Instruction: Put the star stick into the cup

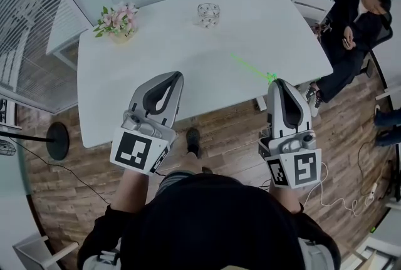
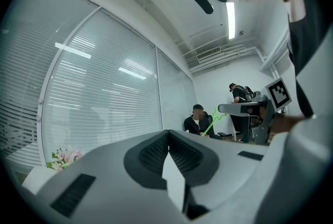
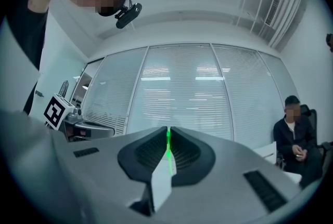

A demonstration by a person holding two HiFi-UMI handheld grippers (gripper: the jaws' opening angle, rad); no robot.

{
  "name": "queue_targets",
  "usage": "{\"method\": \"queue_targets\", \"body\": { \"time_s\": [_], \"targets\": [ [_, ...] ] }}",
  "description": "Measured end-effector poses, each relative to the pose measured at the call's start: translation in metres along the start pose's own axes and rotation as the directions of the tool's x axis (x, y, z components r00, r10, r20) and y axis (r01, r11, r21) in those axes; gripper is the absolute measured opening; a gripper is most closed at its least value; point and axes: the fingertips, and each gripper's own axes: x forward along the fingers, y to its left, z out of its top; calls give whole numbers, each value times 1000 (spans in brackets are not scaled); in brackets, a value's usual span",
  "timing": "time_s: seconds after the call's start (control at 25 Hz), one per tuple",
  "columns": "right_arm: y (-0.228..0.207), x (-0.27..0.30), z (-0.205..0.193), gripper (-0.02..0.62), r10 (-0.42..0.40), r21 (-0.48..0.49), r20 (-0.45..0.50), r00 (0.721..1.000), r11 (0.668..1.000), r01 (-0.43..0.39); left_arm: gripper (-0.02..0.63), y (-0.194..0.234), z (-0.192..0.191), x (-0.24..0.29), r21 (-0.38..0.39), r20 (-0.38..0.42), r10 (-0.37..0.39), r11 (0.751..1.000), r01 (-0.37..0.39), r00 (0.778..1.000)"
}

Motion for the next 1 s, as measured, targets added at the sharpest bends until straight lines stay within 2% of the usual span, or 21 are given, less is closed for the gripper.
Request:
{"method": "queue_targets", "body": {
  "time_s": [0.56, 1.0],
  "targets": [
    [-31, 89, -24, 21, -38, 12, -25, 999, 999, 38, 14, 68, -14, 79, -15, -27, -27, 1000, 27, 999],
    [-45, 151, -43, 21, -57, 9, -46, 997, 998, 57, 14, 113, -25, 121, -32, -36, -45, 999, 44, 998]
  ]
}}
